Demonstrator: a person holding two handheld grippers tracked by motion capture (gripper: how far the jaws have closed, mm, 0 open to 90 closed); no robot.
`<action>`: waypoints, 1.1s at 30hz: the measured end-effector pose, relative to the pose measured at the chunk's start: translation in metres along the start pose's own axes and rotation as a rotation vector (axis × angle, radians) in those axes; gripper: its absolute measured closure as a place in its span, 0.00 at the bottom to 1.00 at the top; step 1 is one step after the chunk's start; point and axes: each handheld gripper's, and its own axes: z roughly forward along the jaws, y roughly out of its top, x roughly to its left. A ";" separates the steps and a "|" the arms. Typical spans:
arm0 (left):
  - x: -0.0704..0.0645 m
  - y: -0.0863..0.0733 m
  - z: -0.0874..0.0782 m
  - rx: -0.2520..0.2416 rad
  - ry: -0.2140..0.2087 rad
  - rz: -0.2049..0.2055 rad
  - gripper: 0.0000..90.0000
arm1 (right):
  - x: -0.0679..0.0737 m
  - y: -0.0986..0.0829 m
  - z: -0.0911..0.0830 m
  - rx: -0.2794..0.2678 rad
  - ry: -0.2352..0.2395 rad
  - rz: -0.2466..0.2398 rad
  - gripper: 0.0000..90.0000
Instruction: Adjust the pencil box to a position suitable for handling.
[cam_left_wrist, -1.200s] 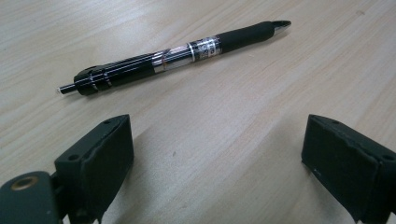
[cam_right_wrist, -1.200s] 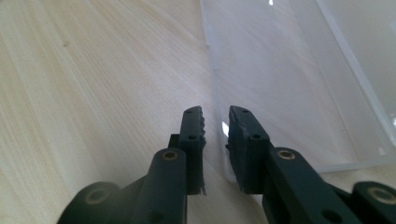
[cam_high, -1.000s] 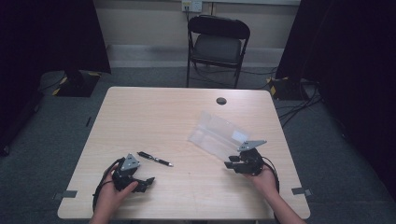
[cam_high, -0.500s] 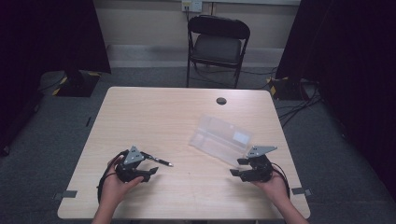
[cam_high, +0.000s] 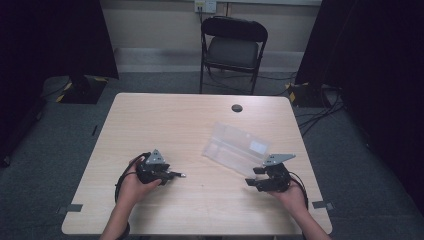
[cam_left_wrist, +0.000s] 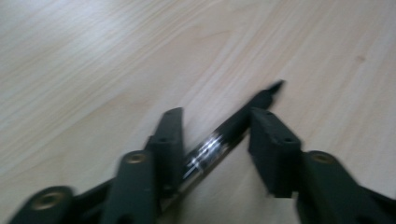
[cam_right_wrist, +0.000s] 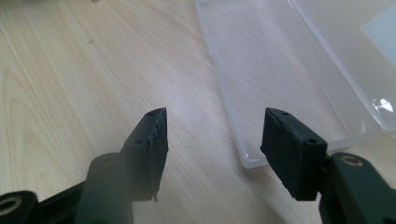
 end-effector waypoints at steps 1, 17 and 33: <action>-0.003 0.001 0.001 0.005 -0.011 0.000 0.72 | 0.000 0.000 0.000 0.002 -0.002 0.003 0.45; -0.088 0.048 0.049 0.011 -0.297 0.050 0.88 | 0.006 0.001 -0.002 -0.002 0.011 -0.009 0.44; -0.056 0.009 -0.012 -0.075 -0.110 -0.067 0.31 | 0.013 0.010 -0.002 -0.003 0.038 -0.043 0.35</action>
